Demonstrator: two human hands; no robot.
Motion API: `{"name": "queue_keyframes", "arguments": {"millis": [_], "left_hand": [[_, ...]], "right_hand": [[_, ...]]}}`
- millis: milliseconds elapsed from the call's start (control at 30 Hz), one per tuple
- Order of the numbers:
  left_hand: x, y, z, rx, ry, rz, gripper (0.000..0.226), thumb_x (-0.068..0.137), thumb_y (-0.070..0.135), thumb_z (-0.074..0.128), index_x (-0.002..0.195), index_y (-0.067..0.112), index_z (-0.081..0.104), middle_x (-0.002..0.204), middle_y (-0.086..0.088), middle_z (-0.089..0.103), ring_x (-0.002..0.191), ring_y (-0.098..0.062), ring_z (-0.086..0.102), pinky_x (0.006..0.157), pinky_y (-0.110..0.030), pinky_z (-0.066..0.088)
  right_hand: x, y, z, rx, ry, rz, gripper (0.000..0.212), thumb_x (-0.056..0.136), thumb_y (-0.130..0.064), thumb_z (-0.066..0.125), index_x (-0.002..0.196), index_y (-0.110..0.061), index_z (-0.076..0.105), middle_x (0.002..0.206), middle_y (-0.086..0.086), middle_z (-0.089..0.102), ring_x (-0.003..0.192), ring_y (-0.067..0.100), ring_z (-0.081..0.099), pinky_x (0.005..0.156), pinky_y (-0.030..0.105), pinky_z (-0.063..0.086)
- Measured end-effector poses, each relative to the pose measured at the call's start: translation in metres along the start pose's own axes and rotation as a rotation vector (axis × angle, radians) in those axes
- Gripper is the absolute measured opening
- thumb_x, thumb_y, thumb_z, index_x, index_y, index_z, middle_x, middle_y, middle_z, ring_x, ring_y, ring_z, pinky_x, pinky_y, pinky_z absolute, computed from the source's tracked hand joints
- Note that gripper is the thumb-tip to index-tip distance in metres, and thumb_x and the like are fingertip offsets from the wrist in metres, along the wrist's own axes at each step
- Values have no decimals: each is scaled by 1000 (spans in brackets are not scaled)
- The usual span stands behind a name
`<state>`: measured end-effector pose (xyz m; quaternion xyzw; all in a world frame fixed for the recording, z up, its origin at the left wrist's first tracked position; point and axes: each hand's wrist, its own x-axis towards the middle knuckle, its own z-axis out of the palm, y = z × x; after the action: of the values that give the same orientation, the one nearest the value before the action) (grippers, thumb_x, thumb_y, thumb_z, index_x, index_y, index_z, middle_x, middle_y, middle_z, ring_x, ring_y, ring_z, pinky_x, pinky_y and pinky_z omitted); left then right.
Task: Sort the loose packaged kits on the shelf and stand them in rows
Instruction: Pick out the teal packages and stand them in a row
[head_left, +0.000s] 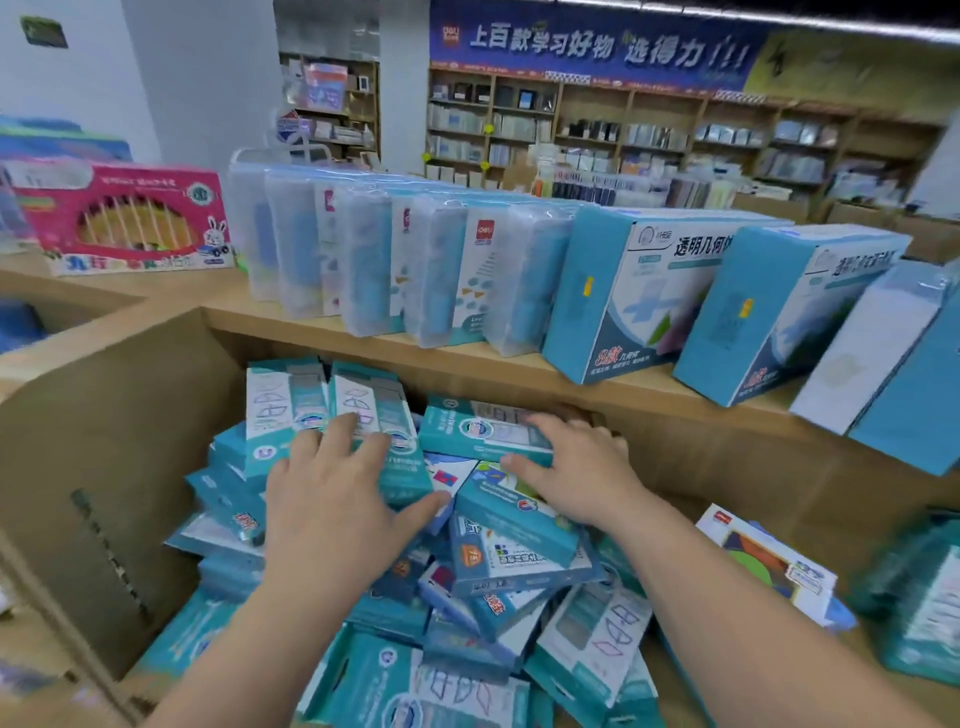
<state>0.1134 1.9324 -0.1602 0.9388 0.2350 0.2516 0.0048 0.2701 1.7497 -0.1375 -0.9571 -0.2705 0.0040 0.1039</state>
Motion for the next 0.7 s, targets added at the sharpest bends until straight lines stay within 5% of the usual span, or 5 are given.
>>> {"name": "queue_keyframes", "arguments": {"millis": [167, 367, 500, 600, 700], "left_hand": [[1, -7, 4, -45, 24, 25, 82, 63, 84, 51, 104, 17, 75, 122, -12, 64, 103, -38, 56, 79, -48, 51], [-13, -14, 6, -88, 23, 99, 79, 75, 75, 50, 118, 13, 72, 131, -14, 63, 100, -38, 56, 82, -49, 52], [-26, -21, 5, -236, 124, 104, 65, 89, 63, 44, 117, 12, 73, 132, -11, 63, 105, -34, 54, 92, -45, 45], [-32, -24, 10, -393, 223, 79, 47, 95, 45, 46, 109, 11, 76, 128, -11, 62, 107, -33, 54, 95, -37, 38], [-37, -25, 13, -537, 276, -63, 35, 88, 39, 62, 107, 12, 75, 125, -11, 55, 110, -28, 53, 94, -33, 39]], "right_hand": [[3, -6, 8, 27, -12, 42, 76, 85, -78, 46, 149, -39, 35, 151, 3, 43, 132, 34, 44, 108, 46, 38], [5, -2, 0, 36, -32, 90, 87, 72, -91, 43, 146, -46, 38, 137, 5, 54, 129, 32, 48, 106, 47, 40], [-1, 3, 5, 198, 86, 60, 59, 83, -77, 47, 128, -41, 60, 117, 4, 61, 117, 30, 53, 102, 42, 44], [-1, 3, 7, 297, 234, 36, 28, 97, -50, 54, 100, -30, 73, 93, -2, 69, 100, 23, 61, 81, 32, 45], [3, 3, 8, 319, 341, 164, 27, 90, -48, 66, 84, -23, 70, 86, -3, 70, 92, 23, 64, 73, 33, 49]]}}
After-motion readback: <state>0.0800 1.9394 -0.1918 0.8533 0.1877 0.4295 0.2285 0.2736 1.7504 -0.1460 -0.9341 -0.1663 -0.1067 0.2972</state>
